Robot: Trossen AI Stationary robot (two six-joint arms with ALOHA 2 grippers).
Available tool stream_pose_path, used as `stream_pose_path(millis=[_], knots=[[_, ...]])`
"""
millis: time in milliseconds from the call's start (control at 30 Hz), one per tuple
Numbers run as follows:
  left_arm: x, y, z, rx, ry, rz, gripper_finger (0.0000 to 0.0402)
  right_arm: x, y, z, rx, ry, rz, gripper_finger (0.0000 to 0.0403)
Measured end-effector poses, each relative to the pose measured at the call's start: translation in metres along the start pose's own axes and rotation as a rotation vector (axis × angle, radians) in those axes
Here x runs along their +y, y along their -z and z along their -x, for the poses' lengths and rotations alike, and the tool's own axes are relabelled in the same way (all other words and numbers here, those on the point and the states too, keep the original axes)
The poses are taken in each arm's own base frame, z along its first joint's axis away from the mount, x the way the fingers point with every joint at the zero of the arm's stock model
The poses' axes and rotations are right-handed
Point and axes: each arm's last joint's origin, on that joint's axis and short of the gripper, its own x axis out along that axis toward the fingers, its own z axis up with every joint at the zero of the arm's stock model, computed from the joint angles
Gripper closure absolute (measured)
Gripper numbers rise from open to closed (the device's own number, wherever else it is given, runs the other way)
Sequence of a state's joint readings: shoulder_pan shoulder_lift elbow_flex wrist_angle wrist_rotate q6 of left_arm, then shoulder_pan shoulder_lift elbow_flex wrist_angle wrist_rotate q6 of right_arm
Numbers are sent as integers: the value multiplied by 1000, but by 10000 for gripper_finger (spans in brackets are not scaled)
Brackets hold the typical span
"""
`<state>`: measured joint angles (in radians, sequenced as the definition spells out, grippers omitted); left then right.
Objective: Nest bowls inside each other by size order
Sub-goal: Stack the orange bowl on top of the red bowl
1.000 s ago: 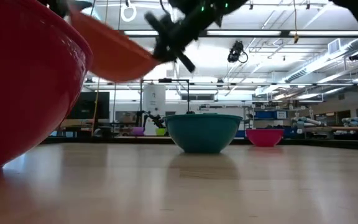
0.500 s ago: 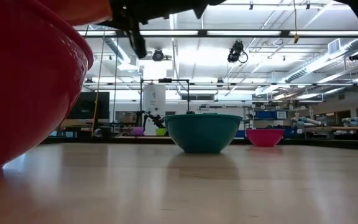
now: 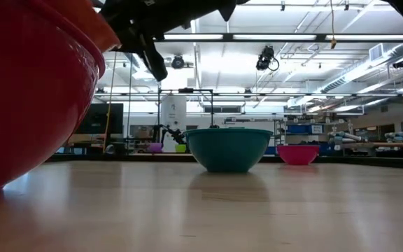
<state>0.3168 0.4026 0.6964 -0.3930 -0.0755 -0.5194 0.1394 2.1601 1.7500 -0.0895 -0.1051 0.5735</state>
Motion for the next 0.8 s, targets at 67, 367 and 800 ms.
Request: stream_pose_path(millis=[67, 367, 800], knots=[[0, 0, -1, 0, -8, 25, 221, 2, 2, 0, -4, 32, 2, 358], [0, 0, -1, -1, -10, 82, 221, 10, 10, -1, 12, 42, 0, 290], [5, 8, -10, 91, -77, 2, 221, 5, -31, 66, -6, 214, -97, 200]])
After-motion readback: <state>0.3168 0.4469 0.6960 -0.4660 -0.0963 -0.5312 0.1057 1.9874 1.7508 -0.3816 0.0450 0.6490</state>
